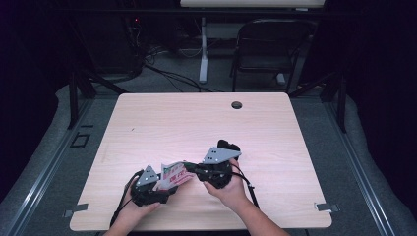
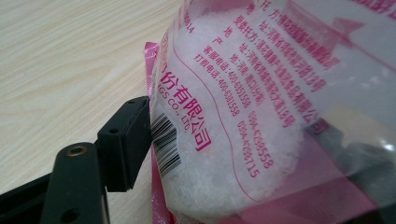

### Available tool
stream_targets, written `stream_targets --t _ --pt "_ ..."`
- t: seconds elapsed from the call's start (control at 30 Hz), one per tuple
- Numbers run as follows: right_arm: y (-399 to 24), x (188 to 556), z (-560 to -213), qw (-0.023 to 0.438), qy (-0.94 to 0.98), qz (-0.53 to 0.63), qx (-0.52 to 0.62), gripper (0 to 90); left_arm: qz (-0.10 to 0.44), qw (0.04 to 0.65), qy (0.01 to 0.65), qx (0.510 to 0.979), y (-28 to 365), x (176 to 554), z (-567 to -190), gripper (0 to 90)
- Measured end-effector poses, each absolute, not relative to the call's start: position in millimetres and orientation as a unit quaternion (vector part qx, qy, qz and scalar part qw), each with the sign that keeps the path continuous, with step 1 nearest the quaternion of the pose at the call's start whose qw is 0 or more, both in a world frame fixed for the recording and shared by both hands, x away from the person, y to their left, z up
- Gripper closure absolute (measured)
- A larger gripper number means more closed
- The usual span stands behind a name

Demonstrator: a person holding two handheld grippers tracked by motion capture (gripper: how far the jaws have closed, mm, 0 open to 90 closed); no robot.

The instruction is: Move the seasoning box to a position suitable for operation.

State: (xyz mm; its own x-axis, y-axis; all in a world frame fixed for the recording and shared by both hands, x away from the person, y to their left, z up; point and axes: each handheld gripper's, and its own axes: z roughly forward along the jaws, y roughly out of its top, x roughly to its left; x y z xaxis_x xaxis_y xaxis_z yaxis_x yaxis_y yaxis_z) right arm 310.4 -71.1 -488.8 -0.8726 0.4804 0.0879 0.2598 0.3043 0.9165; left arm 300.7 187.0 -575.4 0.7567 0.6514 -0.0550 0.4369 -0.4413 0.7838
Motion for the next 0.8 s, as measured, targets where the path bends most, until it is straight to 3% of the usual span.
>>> stream_targets --t 0.8 --pt "-70 309 -489 0.103 0.797 0.548 0.233 90.0 0.136 0.371 0.328 0.858 176 307 -588 33.1"
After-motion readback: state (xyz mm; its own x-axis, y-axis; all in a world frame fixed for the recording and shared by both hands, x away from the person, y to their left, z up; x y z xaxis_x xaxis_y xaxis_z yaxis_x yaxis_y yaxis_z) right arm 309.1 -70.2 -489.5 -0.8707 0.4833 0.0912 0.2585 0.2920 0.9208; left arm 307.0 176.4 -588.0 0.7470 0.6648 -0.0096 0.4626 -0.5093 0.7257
